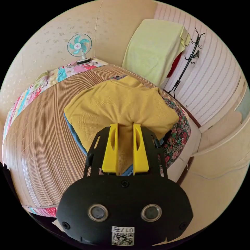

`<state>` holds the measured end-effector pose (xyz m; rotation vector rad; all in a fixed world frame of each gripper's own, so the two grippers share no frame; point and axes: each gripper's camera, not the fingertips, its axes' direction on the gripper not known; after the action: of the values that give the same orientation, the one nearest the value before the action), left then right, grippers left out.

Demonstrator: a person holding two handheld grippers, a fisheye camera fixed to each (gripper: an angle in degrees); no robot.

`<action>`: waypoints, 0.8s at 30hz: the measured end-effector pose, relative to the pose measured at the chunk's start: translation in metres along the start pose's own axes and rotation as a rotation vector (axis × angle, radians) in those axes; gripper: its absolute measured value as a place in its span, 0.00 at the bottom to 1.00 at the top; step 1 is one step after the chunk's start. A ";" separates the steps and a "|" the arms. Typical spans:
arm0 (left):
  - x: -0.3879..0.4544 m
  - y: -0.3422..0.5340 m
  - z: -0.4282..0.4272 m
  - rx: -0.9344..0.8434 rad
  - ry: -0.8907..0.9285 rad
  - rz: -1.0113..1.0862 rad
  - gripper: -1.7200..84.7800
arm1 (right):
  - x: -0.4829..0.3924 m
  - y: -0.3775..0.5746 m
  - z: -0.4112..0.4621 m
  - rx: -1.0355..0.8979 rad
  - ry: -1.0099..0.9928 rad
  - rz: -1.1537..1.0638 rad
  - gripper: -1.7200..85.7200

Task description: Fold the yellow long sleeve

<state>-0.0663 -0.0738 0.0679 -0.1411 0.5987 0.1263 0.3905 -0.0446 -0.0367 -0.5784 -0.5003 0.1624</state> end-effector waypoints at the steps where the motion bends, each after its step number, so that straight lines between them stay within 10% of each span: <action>1: -0.003 0.000 0.004 -0.006 0.019 -0.008 0.01 | 0.000 0.000 -0.009 0.002 -0.035 0.002 0.09; 14: -0.028 -0.008 0.015 -0.015 0.176 -0.072 0.07 | -0.231 0.255 -0.233 0.108 -0.851 -0.600 0.04; 19: -0.037 -0.010 0.023 -0.048 0.225 -0.048 0.10 | -0.239 0.202 -0.230 0.229 -0.714 -0.525 0.10; 24: -0.026 -0.048 0.048 -0.095 0.250 0.039 0.11 | -0.301 0.135 -0.074 -0.319 -0.465 -0.646 0.11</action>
<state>-0.0531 -0.1148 0.1265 -0.2392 0.8453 0.1766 0.1646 -0.0533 -0.2878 -0.6629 -1.1524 -0.4169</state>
